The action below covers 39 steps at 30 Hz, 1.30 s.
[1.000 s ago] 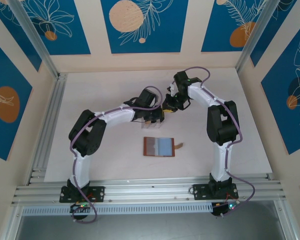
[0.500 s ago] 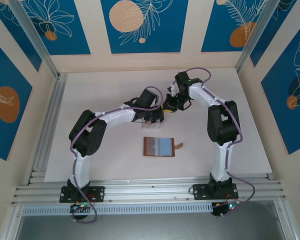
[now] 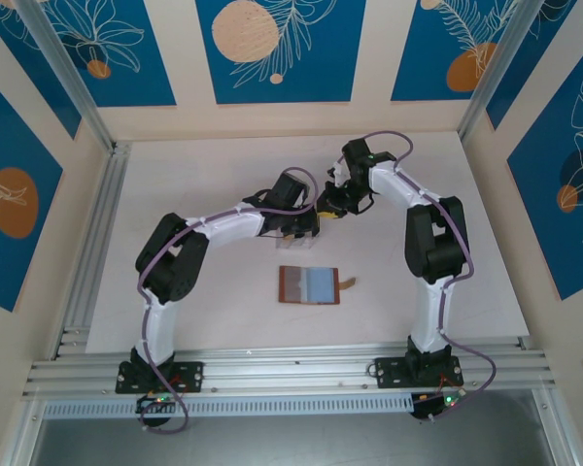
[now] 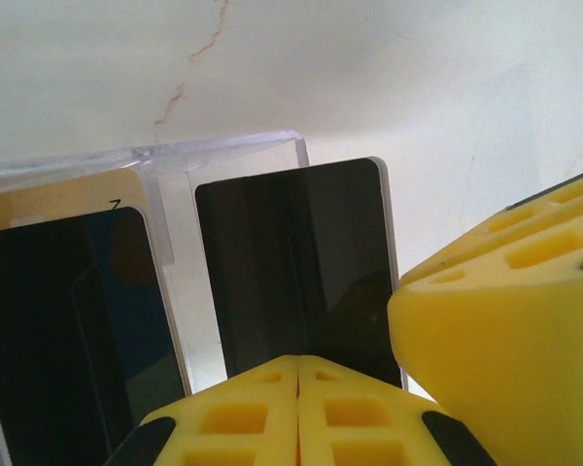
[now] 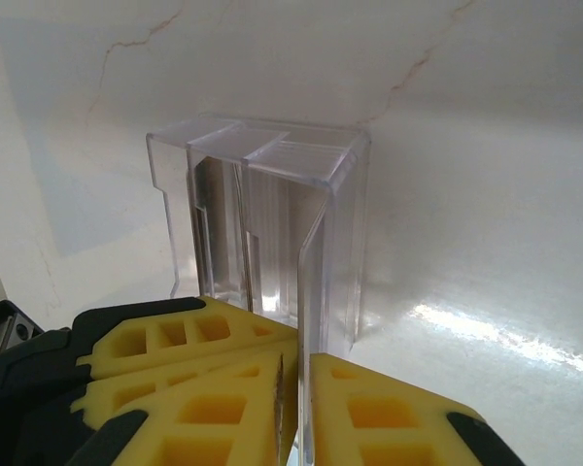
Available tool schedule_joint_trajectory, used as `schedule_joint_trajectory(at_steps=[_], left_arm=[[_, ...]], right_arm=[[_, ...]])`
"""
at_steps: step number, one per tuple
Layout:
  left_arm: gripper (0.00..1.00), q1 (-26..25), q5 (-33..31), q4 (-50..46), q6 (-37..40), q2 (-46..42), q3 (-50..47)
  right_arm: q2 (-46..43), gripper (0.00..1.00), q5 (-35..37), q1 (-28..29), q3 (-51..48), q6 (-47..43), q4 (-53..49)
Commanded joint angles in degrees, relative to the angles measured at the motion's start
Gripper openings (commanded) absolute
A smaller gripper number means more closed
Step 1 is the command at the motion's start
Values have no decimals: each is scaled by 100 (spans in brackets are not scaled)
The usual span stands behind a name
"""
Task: Put the credit cards into the card holder
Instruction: Pick up the credit card from the storage box.
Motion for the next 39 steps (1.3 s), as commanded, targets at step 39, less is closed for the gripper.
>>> schedule_joint_trajectory(at_steps=[39], left_arm=[[7,-124,-391,-251,202,513,-203]], right_arm=[[-374,38,-1539,-157,-982,819,1028]])
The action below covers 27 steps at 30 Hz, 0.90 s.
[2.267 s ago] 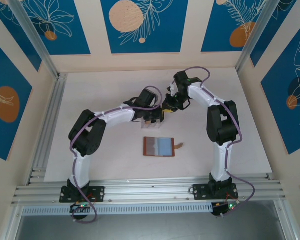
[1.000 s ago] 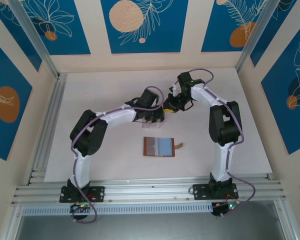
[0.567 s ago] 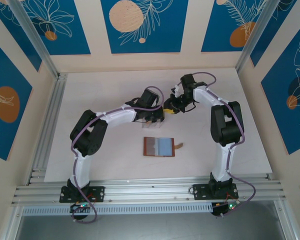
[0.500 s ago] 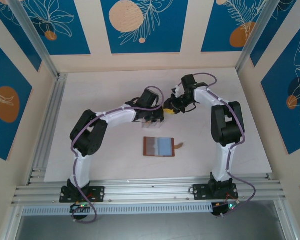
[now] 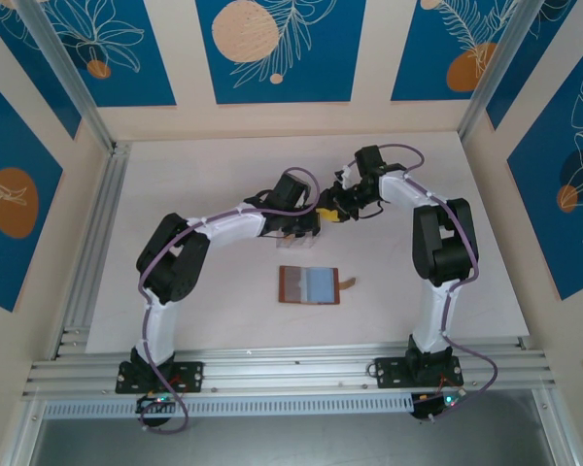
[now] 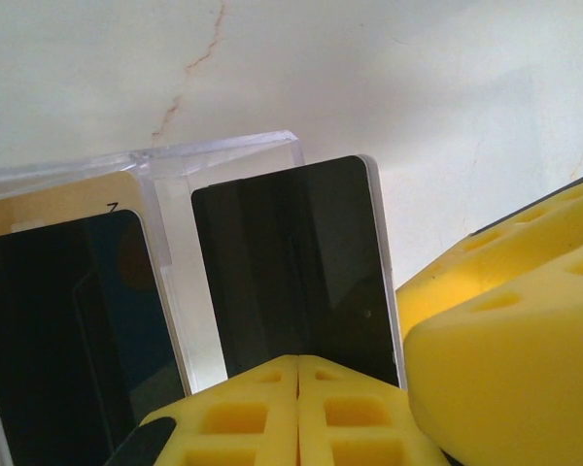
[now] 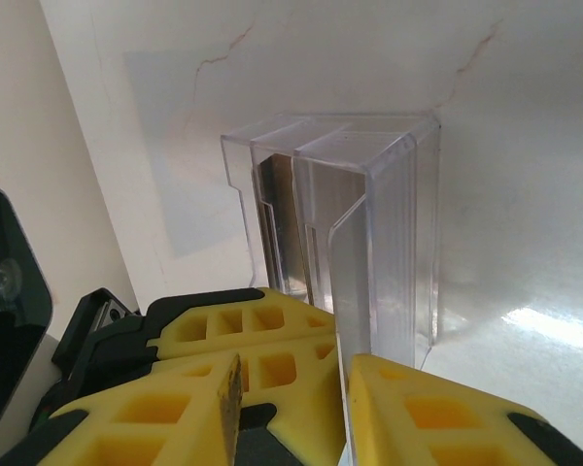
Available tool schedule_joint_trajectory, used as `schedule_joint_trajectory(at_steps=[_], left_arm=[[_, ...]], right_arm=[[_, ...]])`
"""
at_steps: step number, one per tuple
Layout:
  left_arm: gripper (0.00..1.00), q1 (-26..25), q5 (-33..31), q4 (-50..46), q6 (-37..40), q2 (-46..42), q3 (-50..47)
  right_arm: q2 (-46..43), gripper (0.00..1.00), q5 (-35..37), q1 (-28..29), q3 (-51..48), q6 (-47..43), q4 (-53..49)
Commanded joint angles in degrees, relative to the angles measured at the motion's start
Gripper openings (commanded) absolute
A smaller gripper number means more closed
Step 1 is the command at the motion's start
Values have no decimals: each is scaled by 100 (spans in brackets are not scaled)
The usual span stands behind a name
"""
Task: Put the credit cards into the card holder
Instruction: Pick up the credit card from the storage box.
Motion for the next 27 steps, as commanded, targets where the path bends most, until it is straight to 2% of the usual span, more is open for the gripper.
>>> schedule_joint_trajectory(at_steps=[1,13,17,21,27], left_arm=[[7,-95,-277,-301,93,480,-225],[6,-100,-266,-263,64,514,-235],[7,-103,-275,-256,71,501,-262],[7,-97,-275,-248,69,514,-253],[6,-113,-283,-280,67,538,-210]], right_arm=[[-102,38,-300,188,-74,28,-149],[-56,40,-444,284,-294,248,140],[-109,42,26,302,-234,106,-104],[-90,45,173,362,-143,16,-217],[-15,46,-105,452,-174,117,-46]])
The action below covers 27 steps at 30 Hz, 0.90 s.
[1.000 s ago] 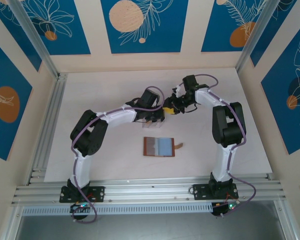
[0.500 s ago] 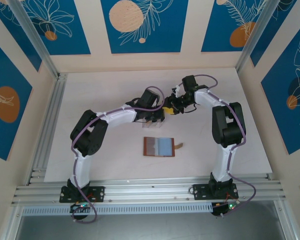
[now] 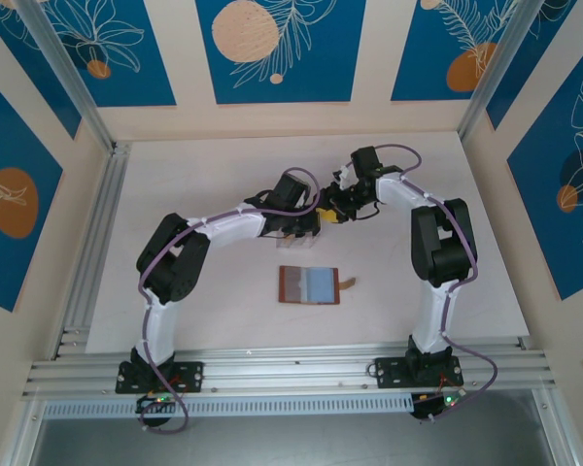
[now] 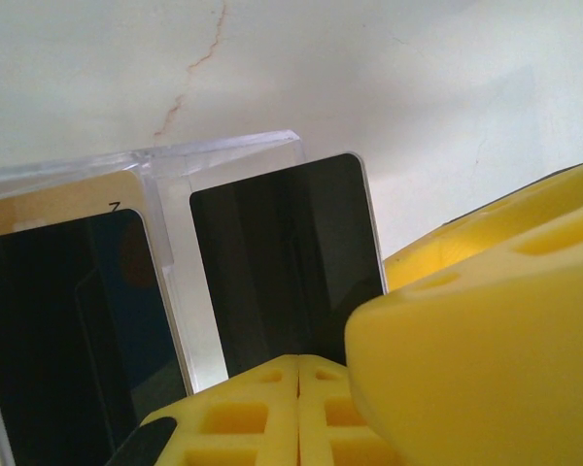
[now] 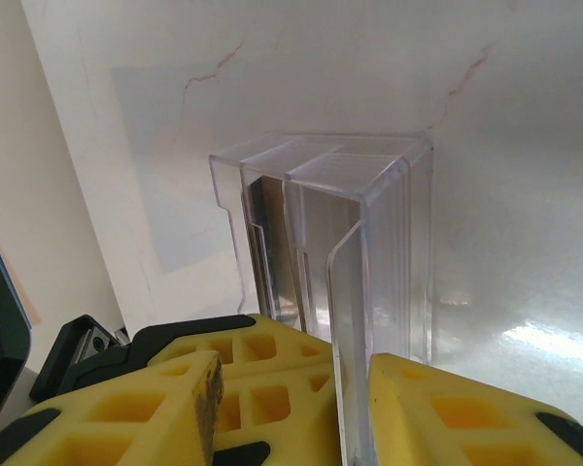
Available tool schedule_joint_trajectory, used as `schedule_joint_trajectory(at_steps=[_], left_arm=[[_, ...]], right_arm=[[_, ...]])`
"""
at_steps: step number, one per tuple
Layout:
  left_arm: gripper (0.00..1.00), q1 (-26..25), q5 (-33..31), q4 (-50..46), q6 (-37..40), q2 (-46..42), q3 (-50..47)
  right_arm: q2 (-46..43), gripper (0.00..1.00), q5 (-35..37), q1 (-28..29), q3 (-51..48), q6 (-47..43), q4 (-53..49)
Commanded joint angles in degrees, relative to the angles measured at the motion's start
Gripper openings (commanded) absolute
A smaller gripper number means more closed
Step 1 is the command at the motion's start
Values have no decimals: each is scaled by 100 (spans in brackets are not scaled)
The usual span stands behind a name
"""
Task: Put the credit cards into the card holder
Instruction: Pick up the credit card from the storage box.
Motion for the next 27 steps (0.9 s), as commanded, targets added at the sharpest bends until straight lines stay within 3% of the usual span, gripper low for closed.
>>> schedule_joint_trajectory(at_steps=[1,12,27], left_arm=[[7,-104,-262,-289,69,547,-198],[7,-130,-292,-316,69,664,-126],[7,-136,-402,-378,87,695,-117]], right_arm=[[-13,46,-478,307,-106,-37,-308],[-275,51,-1434,67,-740,649,625],[-604,52,-1598,-42,-949,797,694]])
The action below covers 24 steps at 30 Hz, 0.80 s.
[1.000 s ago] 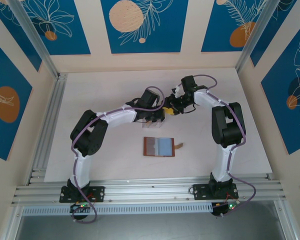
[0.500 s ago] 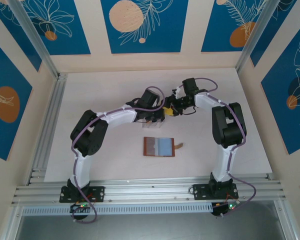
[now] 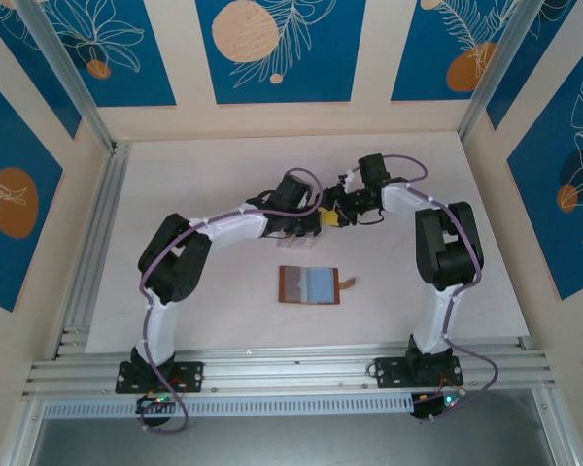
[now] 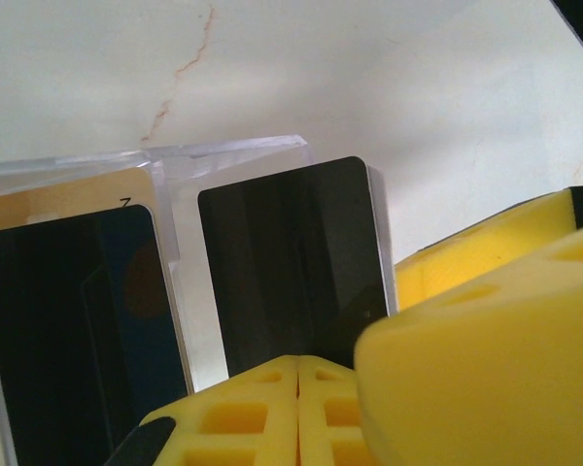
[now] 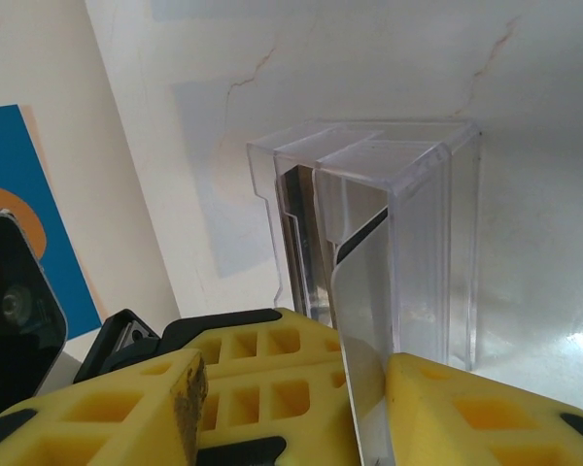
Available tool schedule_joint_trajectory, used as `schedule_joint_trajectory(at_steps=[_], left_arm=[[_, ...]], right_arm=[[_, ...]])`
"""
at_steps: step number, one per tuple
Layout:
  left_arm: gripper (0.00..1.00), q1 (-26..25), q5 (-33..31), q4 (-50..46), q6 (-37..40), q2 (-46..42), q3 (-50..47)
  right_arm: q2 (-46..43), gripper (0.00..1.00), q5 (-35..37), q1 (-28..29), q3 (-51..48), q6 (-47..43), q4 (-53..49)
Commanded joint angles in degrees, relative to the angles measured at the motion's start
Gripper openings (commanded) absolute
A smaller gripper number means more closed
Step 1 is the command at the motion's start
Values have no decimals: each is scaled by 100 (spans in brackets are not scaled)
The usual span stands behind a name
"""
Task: Put the credit cards into the card holder
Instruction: Pick up the credit card from the storage box.
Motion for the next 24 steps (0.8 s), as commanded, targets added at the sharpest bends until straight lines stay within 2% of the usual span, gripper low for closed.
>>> schedule_joint_trajectory(at_steps=[1,14,24], left_arm=[[7,-73,-298,-368,36,654,-176],[7,-74,-335,-386,54,676,-185],[7,-76,-335,-394,63,697,-158]], right_arm=[[-347,53,-954,130,-117,36,-475],[-430,52,-974,110,-109,82,-554],[-492,34,-551,109,19,-118,-862]])
